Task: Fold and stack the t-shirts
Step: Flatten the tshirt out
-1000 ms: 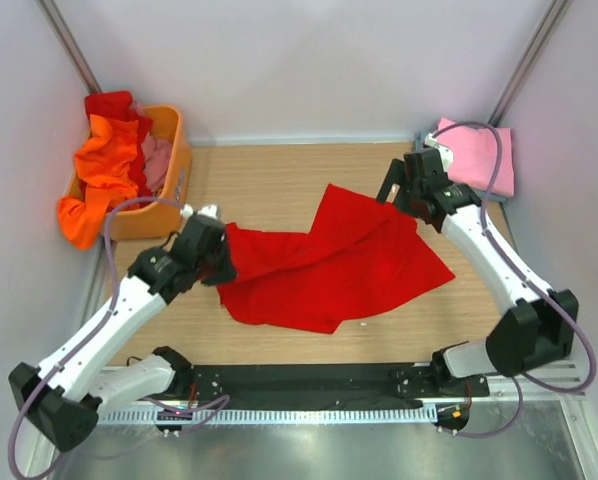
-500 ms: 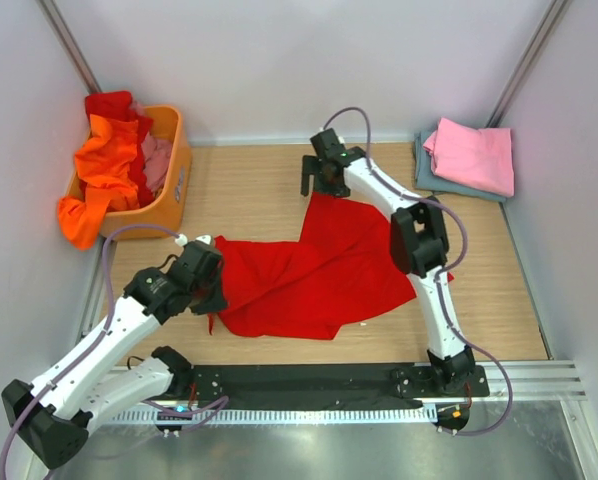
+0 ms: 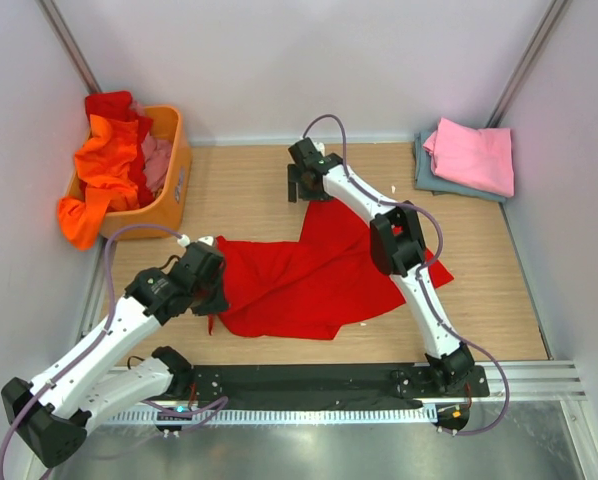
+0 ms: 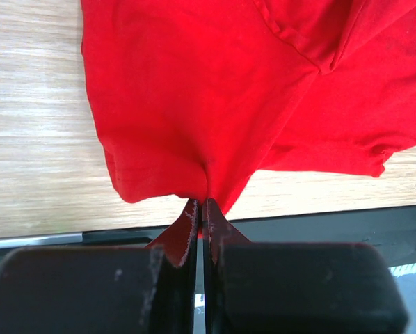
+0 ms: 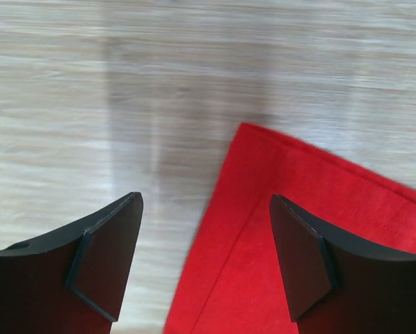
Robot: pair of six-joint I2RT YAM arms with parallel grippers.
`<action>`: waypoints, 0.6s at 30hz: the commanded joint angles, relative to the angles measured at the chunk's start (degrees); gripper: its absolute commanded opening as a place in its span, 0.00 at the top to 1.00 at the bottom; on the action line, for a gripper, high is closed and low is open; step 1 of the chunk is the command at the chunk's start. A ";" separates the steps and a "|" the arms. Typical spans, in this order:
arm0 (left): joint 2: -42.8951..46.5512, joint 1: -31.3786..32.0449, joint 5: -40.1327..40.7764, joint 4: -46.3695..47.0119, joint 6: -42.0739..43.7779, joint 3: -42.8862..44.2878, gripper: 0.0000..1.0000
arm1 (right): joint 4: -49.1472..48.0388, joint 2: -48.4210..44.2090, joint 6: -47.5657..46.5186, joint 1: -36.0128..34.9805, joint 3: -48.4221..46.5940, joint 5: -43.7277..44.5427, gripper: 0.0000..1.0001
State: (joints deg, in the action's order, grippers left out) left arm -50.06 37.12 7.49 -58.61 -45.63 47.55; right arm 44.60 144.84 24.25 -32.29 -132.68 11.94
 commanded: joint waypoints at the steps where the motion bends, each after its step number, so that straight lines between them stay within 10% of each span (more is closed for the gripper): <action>1: 0.93 0.41 0.77 0.07 0.28 1.32 1.00 | 0.23 1.50 -0.87 0.56 -3.28 4.14 0.21; 5: 1.11 1.02 1.30 -0.10 -0.08 1.41 1.00 | 0.05 3.52 -1.57 1.62 -5.65 3.88 0.28; 14: 0.67 1.37 2.62 -0.72 -0.60 1.58 1.00 | -1.17 2.83 -1.49 1.88 -0.75 0.37 0.99; 18: 1.72 1.37 3.94 -0.89 -1.04 1.93 1.00 | -3.46 -3.40 -1.57 1.88 7.76 0.80 0.98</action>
State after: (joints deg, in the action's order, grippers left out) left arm -49.93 38.28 9.28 -58.70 -46.13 47.55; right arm 40.95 146.04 22.65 -30.11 -130.98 13.91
